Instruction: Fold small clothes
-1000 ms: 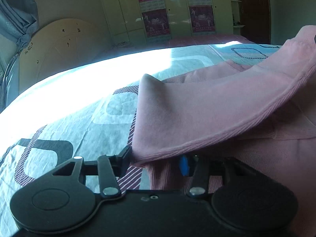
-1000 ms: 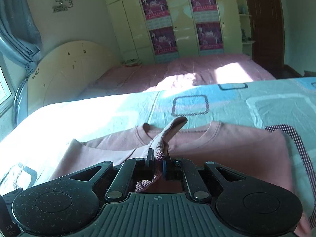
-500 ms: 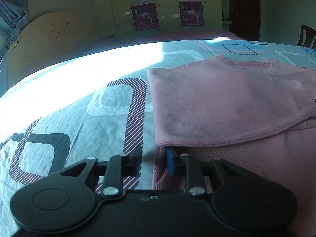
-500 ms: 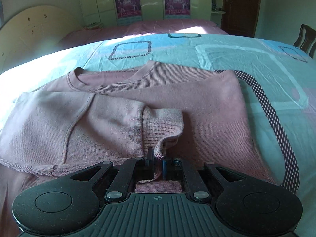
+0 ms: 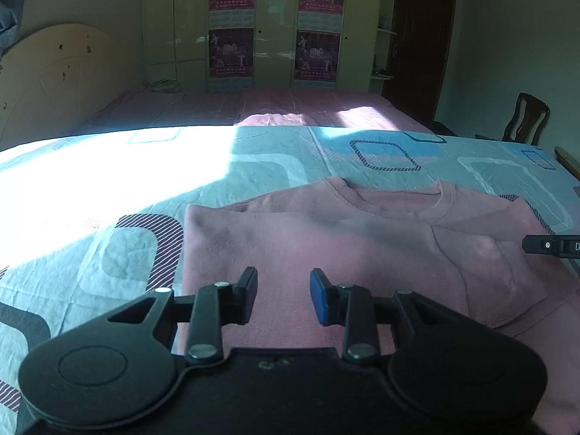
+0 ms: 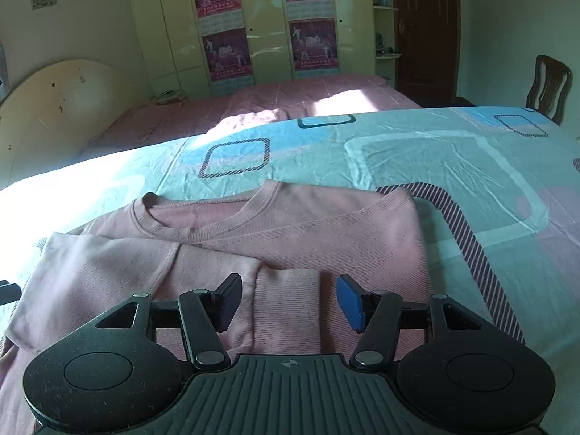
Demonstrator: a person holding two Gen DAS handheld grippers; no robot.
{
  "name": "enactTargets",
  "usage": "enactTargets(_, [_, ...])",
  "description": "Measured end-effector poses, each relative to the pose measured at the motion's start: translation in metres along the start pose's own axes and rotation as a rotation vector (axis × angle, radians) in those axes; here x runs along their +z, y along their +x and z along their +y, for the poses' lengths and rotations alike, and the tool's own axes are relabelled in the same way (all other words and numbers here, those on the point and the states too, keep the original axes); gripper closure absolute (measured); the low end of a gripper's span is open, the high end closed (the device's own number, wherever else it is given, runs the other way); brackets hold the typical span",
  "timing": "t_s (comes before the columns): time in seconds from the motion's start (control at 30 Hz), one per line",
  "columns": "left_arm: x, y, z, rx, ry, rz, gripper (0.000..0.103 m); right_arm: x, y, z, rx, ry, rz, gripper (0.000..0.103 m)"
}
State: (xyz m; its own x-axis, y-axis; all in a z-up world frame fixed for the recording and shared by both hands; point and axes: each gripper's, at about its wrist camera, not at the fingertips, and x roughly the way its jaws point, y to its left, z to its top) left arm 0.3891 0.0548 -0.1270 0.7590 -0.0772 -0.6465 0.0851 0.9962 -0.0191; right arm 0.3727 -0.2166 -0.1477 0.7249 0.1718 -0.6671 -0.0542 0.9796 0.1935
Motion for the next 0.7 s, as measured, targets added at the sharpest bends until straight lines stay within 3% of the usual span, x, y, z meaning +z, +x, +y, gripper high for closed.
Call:
enactTargets(0.2, [0.0,0.042,0.001,0.027,-0.008,0.037,0.071,0.002,0.02,0.018,0.042,-0.002,0.007,0.045])
enactTargets(0.27, [-0.009,0.055,0.003,0.078,0.009,0.086,0.069,-0.003,0.03,0.027,0.058,-0.024,0.032,0.045])
enactTargets(0.37, [-0.019,0.054,0.012,0.081,0.01,0.071,0.068,-0.013,0.052,0.039,0.049,-0.078,0.115,0.046])
enactTargets(0.53, [-0.003,0.047,0.025,0.081,-0.051,0.05,0.067,-0.006,0.046,0.041,0.084,-0.046,0.055,0.045])
enactTargets(0.7, [0.012,0.07,0.039,0.126,-0.064,0.053,0.064,0.005,0.052,0.081,0.169,-0.109,0.034,0.045])
